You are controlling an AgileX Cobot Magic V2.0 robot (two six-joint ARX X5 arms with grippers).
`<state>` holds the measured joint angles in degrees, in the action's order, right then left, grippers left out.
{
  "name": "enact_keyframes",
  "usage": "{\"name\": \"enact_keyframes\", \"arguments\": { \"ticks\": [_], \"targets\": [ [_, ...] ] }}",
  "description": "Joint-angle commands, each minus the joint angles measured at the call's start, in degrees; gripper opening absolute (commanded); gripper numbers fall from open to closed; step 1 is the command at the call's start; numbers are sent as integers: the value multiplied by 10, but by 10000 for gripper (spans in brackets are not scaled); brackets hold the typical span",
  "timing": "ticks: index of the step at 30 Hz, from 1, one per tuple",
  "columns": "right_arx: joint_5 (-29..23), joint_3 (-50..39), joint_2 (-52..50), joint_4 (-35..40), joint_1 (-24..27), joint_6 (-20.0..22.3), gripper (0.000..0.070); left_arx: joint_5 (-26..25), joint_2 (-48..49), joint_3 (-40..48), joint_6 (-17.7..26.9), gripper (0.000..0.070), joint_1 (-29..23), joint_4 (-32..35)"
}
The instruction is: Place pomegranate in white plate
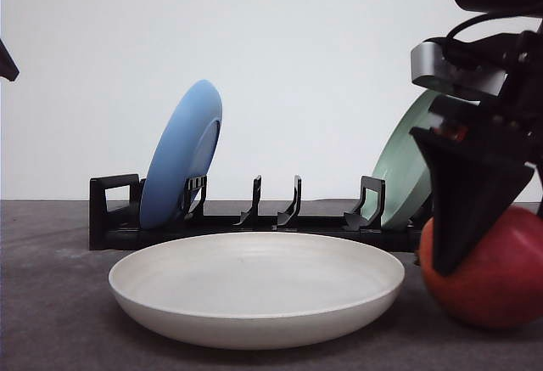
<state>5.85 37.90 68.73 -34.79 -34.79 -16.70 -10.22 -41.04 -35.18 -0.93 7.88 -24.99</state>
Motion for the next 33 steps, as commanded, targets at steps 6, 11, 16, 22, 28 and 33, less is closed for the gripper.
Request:
{"name": "enact_keyframes", "arguments": {
  "ticks": [6,11,16,22,28,33],
  "targets": [
    [21,110,5,-58,-15,14,501,2,-2,-3,-2,430,4,5],
    [61,121,9,35,-47,17,501,2,-2,-3,-8,430,5,5],
    [59,121,40,125,-90,21,501,2,-2,-3,-13,430,5,6],
    [32,121,109,200,-127,25,501,2,-2,-3,-13,430,5,6],
    [17,121,166,225,-141,22,501,2,-2,-3,-13,430,5,6],
    [16,121,195,227,-141,22,502,2,-2,-3,-13,431,5,6]
  ]
}}
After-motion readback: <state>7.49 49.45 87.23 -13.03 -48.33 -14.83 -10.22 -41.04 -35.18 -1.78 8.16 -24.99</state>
